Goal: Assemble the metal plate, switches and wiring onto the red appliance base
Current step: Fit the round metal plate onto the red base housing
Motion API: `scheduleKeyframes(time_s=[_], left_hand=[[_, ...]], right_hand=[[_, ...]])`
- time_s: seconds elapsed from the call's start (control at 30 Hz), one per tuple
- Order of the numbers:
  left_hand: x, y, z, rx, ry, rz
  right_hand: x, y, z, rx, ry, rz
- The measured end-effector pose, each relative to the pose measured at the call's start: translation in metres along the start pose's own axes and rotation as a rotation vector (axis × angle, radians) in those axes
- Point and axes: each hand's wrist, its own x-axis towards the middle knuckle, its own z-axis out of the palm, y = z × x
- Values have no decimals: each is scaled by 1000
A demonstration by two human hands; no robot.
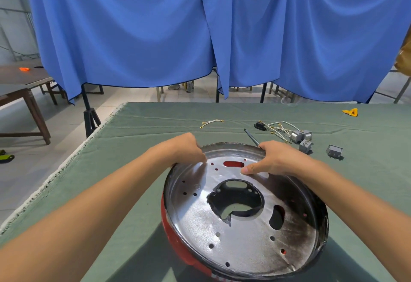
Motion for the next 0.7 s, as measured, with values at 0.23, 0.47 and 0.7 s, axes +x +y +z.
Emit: scheduleKeyframes(time_s=[0.23, 0.47, 0.7], left_hand=[[-9, 4, -5, -33, -88, -139], [-14, 2, -1, -101, -97, -225], [-26, 14, -7, -175, -10, -199]], right_hand=[[-7, 2, 0, -18, 40, -7], [-11, 3, -2, -14, 47, -15], [-23, 5, -19, -22, 160, -27]])
